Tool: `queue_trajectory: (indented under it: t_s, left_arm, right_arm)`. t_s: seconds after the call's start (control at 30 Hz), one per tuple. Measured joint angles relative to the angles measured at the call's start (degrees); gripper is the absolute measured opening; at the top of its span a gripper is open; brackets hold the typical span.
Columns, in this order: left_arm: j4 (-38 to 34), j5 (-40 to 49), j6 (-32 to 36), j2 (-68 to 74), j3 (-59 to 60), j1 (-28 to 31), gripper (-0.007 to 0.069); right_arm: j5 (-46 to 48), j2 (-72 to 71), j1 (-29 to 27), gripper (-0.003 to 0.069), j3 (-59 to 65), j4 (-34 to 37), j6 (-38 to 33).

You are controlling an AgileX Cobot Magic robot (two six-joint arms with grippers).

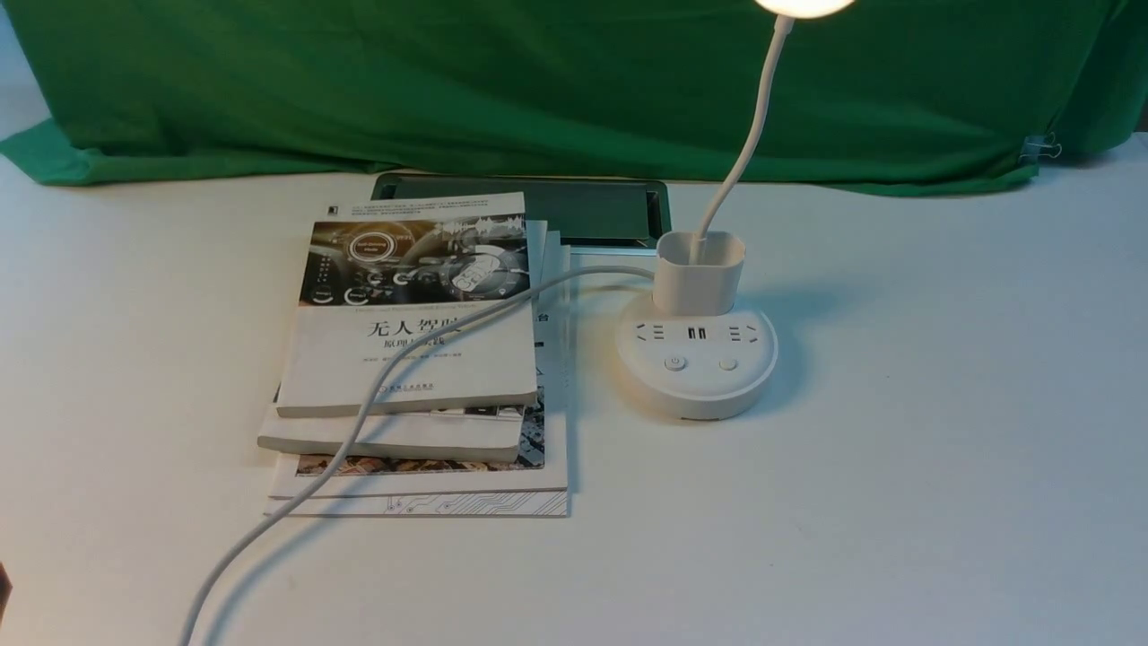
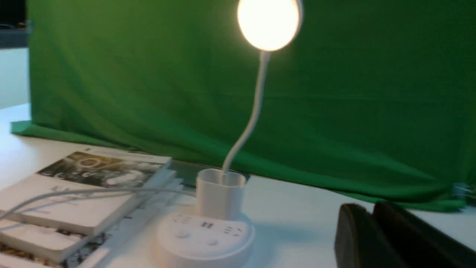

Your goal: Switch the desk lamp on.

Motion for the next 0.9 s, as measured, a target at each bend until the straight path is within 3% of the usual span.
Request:
queue_trajectory:
  t_s: [0.17,0.33,0.6,0.9]
  left_arm:
    - [0.00,0.00,0.00,0.00,0.00,0.00,0.0021]
    - [0.00,0.00,0.00,0.00,0.00,0.00,0.0021]
    - [0.00,0.00,0.00,0.00,0.00,0.00,0.0021]
    - [0.00,0.00,0.00,0.00,0.00,0.00,0.0021]
  right_arm:
    - [6.87,-8.27,-11.22,0.0132,3.14,-2.33,7.21]
    - [15.84,-12.81,-19.04,0.0146,3.39,-6.32,12.55]
    - [23.34,-12.96,-20.89,0.0168,3.39,-7.14,12.88]
    - [24.40,-12.96,-20.93,0.0185,3.39,-7.14,12.83]
